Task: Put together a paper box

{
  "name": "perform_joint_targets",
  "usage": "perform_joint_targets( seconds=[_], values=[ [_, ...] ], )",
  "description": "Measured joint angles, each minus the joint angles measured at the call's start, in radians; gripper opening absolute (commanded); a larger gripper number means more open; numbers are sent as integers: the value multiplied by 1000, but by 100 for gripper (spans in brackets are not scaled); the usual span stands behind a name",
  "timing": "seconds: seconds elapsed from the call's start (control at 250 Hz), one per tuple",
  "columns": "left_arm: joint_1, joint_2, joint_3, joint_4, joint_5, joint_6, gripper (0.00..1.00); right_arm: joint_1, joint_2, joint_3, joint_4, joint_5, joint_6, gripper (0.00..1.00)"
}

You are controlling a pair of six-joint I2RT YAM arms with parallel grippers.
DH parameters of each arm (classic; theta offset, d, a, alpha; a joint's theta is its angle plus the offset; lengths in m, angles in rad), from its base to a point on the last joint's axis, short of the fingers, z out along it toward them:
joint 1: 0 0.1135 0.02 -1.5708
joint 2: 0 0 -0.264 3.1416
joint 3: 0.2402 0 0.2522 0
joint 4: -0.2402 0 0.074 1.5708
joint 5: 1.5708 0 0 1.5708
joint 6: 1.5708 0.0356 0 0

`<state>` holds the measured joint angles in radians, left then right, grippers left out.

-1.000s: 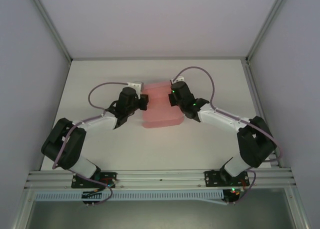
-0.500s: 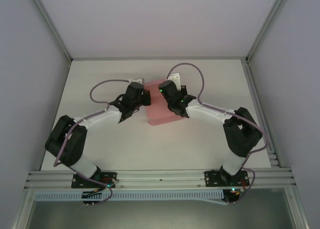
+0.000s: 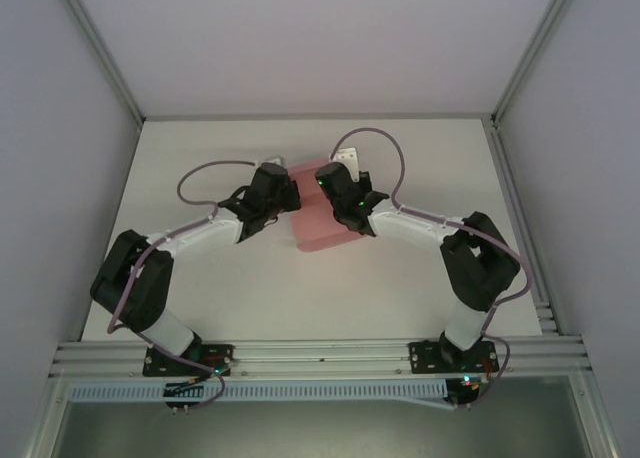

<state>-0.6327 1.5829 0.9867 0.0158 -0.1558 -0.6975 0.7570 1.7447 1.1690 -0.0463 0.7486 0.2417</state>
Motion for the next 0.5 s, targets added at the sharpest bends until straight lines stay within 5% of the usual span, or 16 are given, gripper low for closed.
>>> perform_joint_targets(
  seconds=[0.232, 0.347, 0.463, 0.499],
  values=[
    [-3, 0, -29, 18, 40, 60, 0, -58, -106, -187, 179, -221, 25, 40],
    [0, 0, -29, 24, 43, 73, 0, -116, -180, -240, 219, -383, 13, 63],
    [11, -4, -29, 26, 35, 80, 0, -149, -250, -267, 215, -538, -11, 98],
    [17, -4, -29, 22, 29, 84, 0, -154, -273, -272, 211, -587, -20, 100]
  ],
)
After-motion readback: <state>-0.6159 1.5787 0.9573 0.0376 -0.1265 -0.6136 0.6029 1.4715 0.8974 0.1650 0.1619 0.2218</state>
